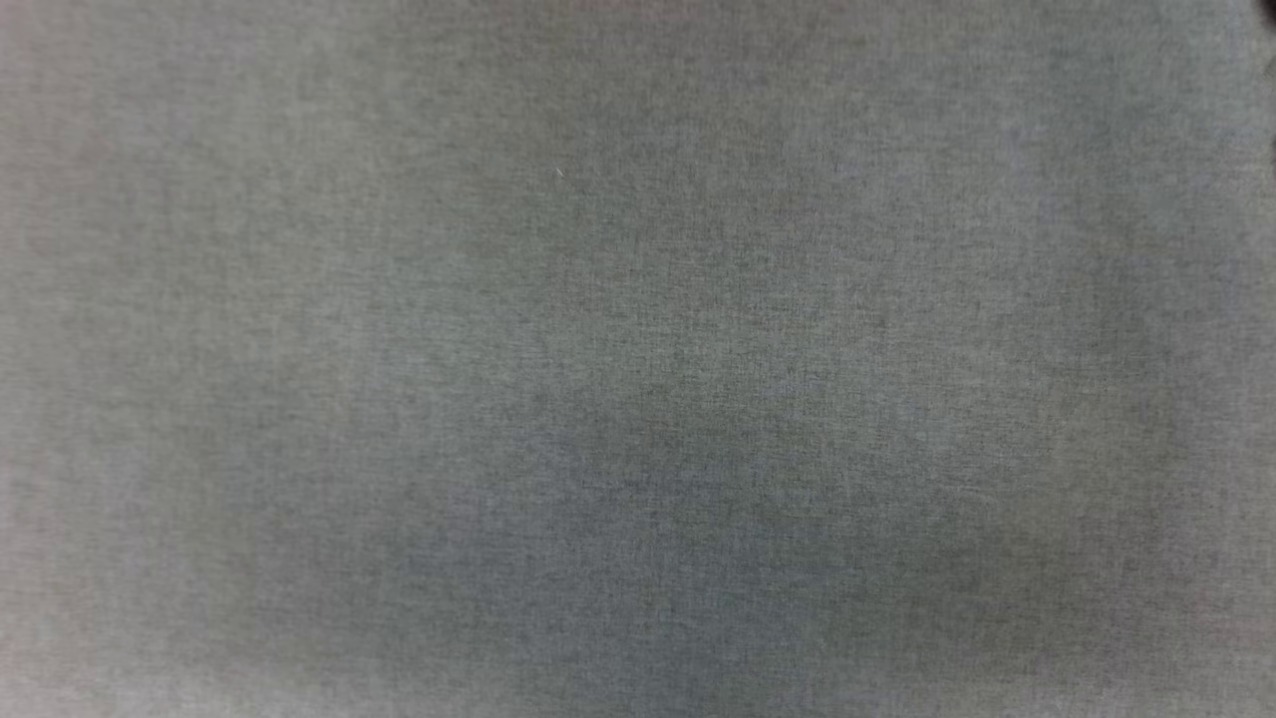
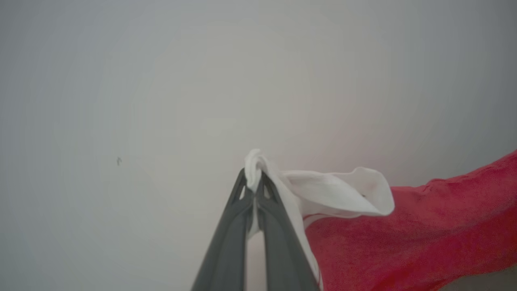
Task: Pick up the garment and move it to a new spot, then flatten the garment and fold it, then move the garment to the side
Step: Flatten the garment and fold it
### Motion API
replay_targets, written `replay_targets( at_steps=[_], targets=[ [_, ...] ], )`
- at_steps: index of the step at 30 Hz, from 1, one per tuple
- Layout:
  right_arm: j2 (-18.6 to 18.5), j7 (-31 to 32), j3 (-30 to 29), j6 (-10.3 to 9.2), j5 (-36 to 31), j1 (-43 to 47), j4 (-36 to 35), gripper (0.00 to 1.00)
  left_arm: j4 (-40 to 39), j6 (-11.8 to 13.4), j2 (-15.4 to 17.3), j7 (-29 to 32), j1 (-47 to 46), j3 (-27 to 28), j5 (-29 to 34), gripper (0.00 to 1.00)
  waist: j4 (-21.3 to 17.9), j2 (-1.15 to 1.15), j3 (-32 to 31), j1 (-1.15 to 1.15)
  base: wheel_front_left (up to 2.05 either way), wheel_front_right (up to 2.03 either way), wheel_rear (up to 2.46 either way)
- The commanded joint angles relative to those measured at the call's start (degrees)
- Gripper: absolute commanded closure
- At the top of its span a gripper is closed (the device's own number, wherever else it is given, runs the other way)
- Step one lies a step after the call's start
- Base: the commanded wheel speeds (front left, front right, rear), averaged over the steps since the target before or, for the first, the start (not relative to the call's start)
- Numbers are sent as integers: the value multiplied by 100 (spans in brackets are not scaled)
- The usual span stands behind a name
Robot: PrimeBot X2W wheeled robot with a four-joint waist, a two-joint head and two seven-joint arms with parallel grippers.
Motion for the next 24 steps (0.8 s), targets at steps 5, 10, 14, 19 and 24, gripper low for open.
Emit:
replay_targets(
  at_steps=[5, 10, 14, 19, 24],
  targets=[
    [-192, 400, 737, -11, 816, 819, 242, 100, -564, -13, 317, 700, 1333, -568, -520, 100, 234, 0, -799, 0, 0, 0, 0],
    [-405, 761, 1197, -11, 1637, 1589, -63, 100, -1187, -15, 650, 1134, 2336, -900, -857, 100, 275, 0, -1197, 0, 0, 0, 0],
    [-807, 1163, 1613, -11, 2360, 2449, -675, 100, -2027, 87, 1137, 1438, 3408, -1086, -1169, 100, 290, 0, -1545, 0, 0, 0, 0],
    [-1312, 1746, 1753, -11, 3136, 3685, -1577, 100, -3553, 640, 1868, 1714, 4734, -1243, -1495, 100, 298, 0, -1884, 0, 0, 0, 0],
    [-1674, 2420, 1554, -11, 3665, 4957, -2477, 100, -5125, 1270, 2679, 1981, 6010, -1362, -1822, 100, 271, 0, -2094, 0, 0, 0, 0]
  ],
)
